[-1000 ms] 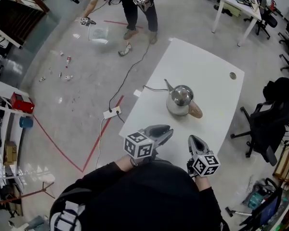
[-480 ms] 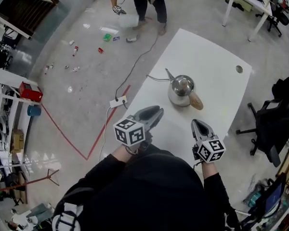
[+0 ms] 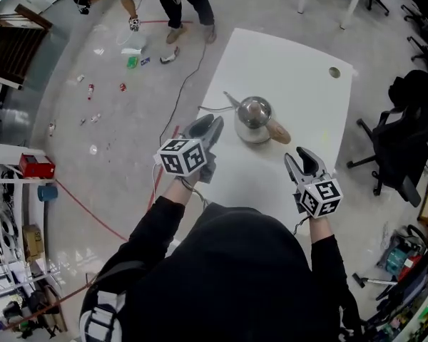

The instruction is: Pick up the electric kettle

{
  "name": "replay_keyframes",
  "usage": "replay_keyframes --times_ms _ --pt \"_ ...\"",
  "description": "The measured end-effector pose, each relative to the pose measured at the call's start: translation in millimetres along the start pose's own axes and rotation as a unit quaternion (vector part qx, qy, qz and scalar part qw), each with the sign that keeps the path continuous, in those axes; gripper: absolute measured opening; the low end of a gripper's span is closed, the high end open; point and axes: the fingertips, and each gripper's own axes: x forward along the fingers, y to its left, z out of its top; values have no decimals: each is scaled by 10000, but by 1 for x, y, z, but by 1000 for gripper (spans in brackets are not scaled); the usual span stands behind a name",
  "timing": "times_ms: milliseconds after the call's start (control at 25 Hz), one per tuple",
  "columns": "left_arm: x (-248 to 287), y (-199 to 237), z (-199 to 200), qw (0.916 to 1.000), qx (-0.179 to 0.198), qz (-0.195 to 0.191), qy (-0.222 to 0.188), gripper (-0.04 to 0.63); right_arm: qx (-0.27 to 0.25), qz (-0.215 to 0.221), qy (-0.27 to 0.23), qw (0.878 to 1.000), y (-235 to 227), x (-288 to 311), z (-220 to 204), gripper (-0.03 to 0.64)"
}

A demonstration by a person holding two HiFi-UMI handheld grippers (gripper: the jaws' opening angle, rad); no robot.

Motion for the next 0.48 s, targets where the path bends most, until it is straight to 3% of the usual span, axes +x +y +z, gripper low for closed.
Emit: replay_keyframes --times_ms 200,480 --pt "39 29 3 9998 32 -2 200 218 -379 -114 277 9988 -8 15 0 221" --pt "78 53 -2 9978 -230 -313 531 224 -660 -394 600 9952 -15 52 2 221"
